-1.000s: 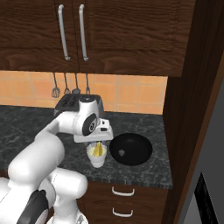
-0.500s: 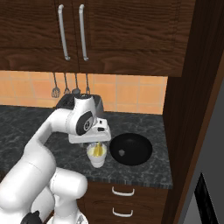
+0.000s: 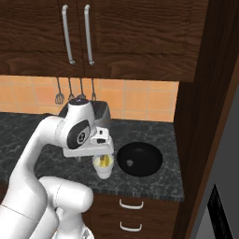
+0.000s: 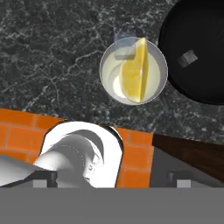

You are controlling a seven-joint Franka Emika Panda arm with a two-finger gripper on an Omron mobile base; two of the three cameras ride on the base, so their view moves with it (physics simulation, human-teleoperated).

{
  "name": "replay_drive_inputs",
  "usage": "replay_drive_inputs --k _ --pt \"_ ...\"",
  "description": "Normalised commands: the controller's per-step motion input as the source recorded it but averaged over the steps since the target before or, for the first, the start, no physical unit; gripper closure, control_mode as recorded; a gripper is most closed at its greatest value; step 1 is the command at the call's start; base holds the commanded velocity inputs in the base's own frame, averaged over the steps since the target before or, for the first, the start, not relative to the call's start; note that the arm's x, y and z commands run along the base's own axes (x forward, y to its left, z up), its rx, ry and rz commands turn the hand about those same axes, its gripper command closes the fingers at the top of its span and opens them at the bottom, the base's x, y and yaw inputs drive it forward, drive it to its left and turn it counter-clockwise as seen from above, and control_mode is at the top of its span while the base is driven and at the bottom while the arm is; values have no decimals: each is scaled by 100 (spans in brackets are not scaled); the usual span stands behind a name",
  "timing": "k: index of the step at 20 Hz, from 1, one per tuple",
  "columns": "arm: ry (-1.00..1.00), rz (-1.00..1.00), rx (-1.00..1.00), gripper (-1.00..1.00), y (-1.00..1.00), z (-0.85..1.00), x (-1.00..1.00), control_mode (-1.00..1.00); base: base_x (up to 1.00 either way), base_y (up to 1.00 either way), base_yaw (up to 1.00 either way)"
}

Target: Grab a lemon wedge from the fridge and one ice cube from the ice bowl, and put them in the glass of lemonade.

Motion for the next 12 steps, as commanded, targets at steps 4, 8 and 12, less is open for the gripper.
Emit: replay_drive_inputs --k 4,8,12 --pt "-1 0 0 -100 2 36 -47 -100 0 0 0" --pt "-16 3 0 -100 23 30 -18 -100 0 0 0" --pt "-26 0 0 -100 47 38 -1 -100 0 0 0"
